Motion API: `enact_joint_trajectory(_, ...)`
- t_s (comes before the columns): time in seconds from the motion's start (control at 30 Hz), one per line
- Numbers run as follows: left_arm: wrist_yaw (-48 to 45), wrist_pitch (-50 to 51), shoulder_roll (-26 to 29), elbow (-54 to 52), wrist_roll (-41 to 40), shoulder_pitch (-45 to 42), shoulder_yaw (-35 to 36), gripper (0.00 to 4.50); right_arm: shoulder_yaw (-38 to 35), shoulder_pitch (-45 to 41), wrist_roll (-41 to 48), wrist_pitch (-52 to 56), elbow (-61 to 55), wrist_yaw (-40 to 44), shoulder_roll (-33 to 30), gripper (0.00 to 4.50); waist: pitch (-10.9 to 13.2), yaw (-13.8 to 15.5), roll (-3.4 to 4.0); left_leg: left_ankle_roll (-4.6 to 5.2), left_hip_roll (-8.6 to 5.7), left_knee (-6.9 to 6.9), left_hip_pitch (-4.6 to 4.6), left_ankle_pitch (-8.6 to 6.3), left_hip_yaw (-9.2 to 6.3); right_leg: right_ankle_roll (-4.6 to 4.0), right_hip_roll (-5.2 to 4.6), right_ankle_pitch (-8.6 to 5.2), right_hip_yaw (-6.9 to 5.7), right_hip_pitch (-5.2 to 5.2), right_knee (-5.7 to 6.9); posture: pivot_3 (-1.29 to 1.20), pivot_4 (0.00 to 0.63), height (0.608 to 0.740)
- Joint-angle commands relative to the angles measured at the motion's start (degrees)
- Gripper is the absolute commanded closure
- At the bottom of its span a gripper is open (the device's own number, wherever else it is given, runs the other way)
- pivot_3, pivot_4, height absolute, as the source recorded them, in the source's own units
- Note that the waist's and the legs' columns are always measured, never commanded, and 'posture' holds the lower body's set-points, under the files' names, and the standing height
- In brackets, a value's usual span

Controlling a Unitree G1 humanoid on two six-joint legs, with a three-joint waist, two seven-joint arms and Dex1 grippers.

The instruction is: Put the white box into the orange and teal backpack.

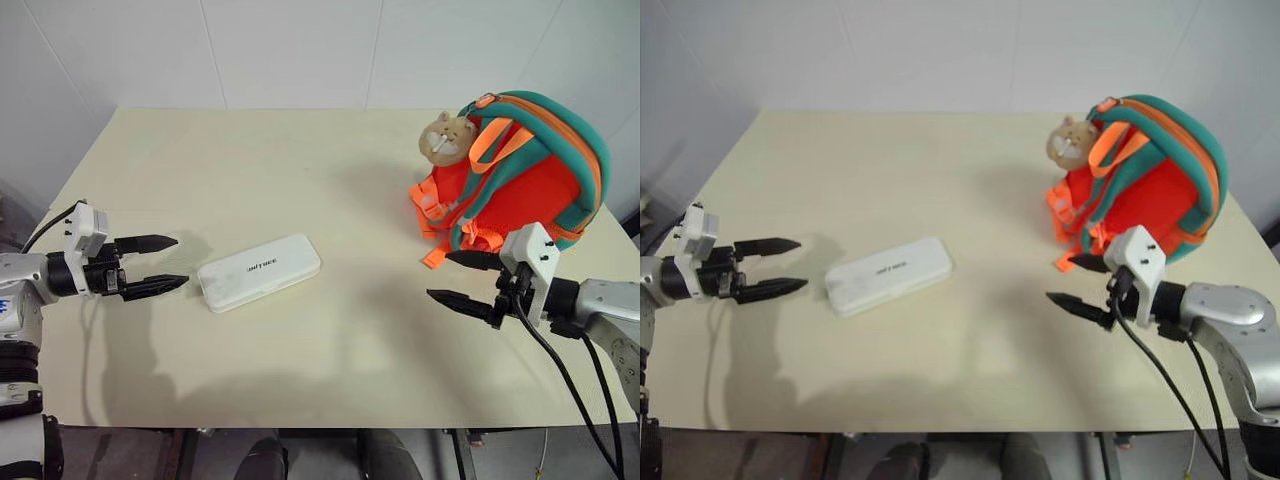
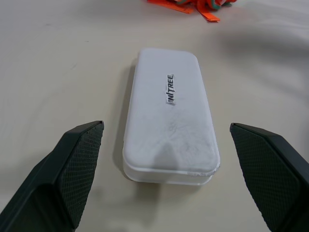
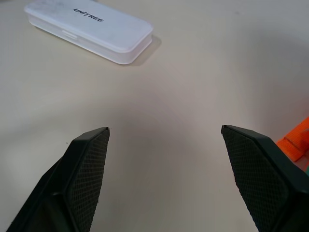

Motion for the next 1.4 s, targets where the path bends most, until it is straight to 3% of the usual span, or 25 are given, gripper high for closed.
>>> enact_joint_trajectory(0.03, -0.6, -0.9, 1.6, -0.3, -0.2, -0.8, 1.4, 0.04, -1.3, -0.7, 1.7, 0.3, -2.9, -0.1, -0.9, 0.07, 0.0, -0.1, 0.0, 0.0, 0.0, 0.0, 0.01, 0.0, 0.0, 0.0, 0.0, 0.0, 0.0, 0.01, 0.0, 0.0, 0.15, 0.74)
enact_joint_trajectory(0.53, 4.3, -0.2, 1.5, -5.8, -1.8, 3.6, 5.3, 0.04, 8.9, -9.4, 0.9, 0.8, -0.8, -2.7, 4.4, 0.07, 0.0, -0.1, 0.01, 0.03, 0.02, -0.04, -0.02, -0.02, -0.02, 0.0, -0.01, 0.0, 0.0, 0.0, -0.1, 0.0, 0.15, 0.74)
enact_joint_trajectory(0.8, 7.3, 1.9, 0.1, -10.5, -2.8, 7.9, 7.6, 0.04, 18.1, -17.6, -6.2, -0.6, 5.0, -7.0, 11.0, 0.07, 0.0, -0.3, 0.02, 0.03, 0.04, -0.02, 0.03, -0.02, -0.02, 0.0, 0.02, 0.0, 0.01, -0.03, -0.04, 0.0, 0.15, 0.74)
enact_joint_trajectory(0.83, 7.4, 2.0, -0.1, -11.4, -2.9, 8.4, 7.5, 0.41, 19.3, -18.7, -7.7, -0.9, 6.3, -7.7, 11.8, 0.0, 0.0, -0.2, 0.02, 0.03, 0.04, -0.02, 0.04, -0.02, -0.03, -0.01, 0.02, 0.0, 0.0, -0.04, -0.03, 0.0, 0.15, 0.74)
enact_joint_trajectory(0.93, 10.6, 4.0, -1.6, -14.6, -3.4, 9.8, 7.8, 1.16, 21.9, -22.3, -11.9, -3.0, 11.2, -9.6, 14.8, 0.6, 0.0, -0.1, 0.02, 0.03, 0.01, -0.02, 0.01, -0.02, -0.02, -0.01, -0.01, 0.0, 0.01, -0.04, -0.02, 0.0, 0.15, 0.74)
enact_joint_trajectory(1.27, 18.5, 8.6, -1.3, -17.5, -3.7, 12.3, 10.7, 4.37, 24.9, -30.6, -20.7, -10.6, 26.3, -13.5, 23.7, 4.05, 0.0, -0.5, 0.02, 0.01, 0.0, -0.12, -0.07, -0.02, 0.0, -0.01, -0.02, 0.0, -0.01, -0.2, -0.02, 0.0, 0.15, 0.74)
enact_joint_trajectory(1.3, 18.8, 9.2, -1.4, -18.1, -3.9, 13.0, 10.9, 4.5, 25.1, -31.4, -21.4, -10.9, 27.7, -13.8, 24.7, 4.39, 0.0, -0.5, 0.03, 0.01, 0.01, -0.13, -0.06, -0.02, 0.01, -0.01, -0.02, 0.0, -0.01, -0.22, 0.01, 0.0, 0.15, 0.74)
enact_joint_trajectory(1.4, 20.4, 11.1, -1.7, -19.4, -3.7, 15.5, 11.5, 4.5, 26.5, -33.2, -24.1, -11.1, 32.0, -15.0, 27.3, 4.38, 0.0, -0.8, 0.03, 0.0, 0.01, -0.13, -0.05, -0.02, 0.06, -0.01, -0.03, 0.01, -0.01, -0.24, 0.04, 0.0, 0.15, 0.74)
